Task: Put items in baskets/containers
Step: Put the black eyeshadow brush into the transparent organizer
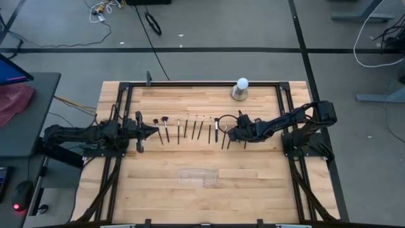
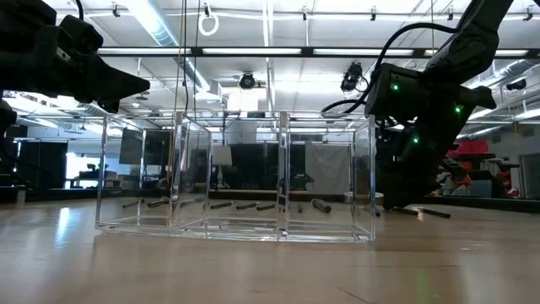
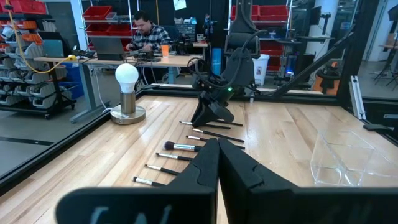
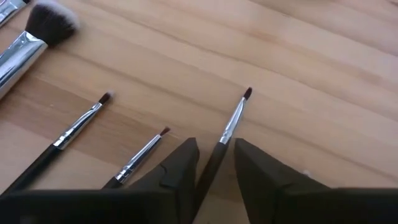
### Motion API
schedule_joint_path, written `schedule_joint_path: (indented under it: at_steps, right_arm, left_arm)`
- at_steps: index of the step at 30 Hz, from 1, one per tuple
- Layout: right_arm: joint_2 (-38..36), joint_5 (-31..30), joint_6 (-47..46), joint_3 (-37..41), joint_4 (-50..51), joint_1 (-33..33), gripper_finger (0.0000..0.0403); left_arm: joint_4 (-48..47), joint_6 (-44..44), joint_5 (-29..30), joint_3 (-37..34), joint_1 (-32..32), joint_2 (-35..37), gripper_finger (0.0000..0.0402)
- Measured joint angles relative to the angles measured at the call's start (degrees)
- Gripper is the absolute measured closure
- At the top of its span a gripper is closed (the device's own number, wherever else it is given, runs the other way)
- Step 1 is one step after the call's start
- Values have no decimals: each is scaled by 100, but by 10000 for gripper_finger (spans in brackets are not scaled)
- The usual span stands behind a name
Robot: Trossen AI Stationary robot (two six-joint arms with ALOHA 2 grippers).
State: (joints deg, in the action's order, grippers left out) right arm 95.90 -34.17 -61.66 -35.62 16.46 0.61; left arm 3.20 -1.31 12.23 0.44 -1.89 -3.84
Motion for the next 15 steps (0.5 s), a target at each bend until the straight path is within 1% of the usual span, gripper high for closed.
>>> schedule_joint_path:
  at_steps: [3,6,9,15]
  right_arm:
    - [4,-25,-177,0,45,131,251]
    - [7,-29,-357,0,89,241,246]
    - [9,-53,-439,4,104,335,258]
    - [124,-128,-494,-6,132,445,296]
  left_arm:
    - [-1,1,0,1,0,0,392]
    - [-1,1,0,-1,0,0,392]
    - [-2,-1,0,-1,0,0,392]
    - [-1,0,0,0,0,0,392]
